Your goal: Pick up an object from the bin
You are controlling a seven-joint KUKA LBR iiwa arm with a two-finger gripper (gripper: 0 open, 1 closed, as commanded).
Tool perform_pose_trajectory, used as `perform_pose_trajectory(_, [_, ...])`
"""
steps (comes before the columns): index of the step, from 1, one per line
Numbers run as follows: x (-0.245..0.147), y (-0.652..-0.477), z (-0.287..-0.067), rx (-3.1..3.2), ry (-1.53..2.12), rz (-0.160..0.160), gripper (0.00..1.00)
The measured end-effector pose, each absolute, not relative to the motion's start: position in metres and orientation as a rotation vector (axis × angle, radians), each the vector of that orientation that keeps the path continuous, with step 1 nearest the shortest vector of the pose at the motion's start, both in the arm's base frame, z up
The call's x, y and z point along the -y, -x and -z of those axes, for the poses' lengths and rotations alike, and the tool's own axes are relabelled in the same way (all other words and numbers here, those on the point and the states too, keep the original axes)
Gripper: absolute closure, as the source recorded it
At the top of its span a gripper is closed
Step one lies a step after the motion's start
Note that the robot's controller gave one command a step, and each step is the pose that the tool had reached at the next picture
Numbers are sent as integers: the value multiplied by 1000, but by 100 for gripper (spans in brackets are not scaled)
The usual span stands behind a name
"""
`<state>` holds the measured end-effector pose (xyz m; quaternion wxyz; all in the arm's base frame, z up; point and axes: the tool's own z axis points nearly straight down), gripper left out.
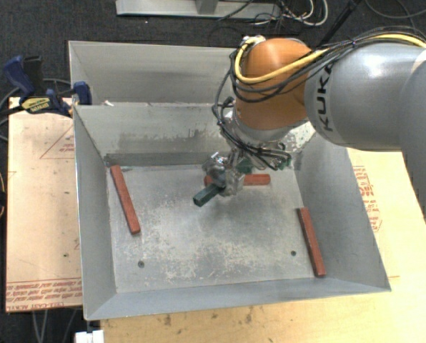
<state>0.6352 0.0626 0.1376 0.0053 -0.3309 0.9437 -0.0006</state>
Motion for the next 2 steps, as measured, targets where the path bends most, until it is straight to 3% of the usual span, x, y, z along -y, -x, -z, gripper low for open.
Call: perform_pose_trajectory(2, [-64,-638,-178,-2962,1029,1,100])
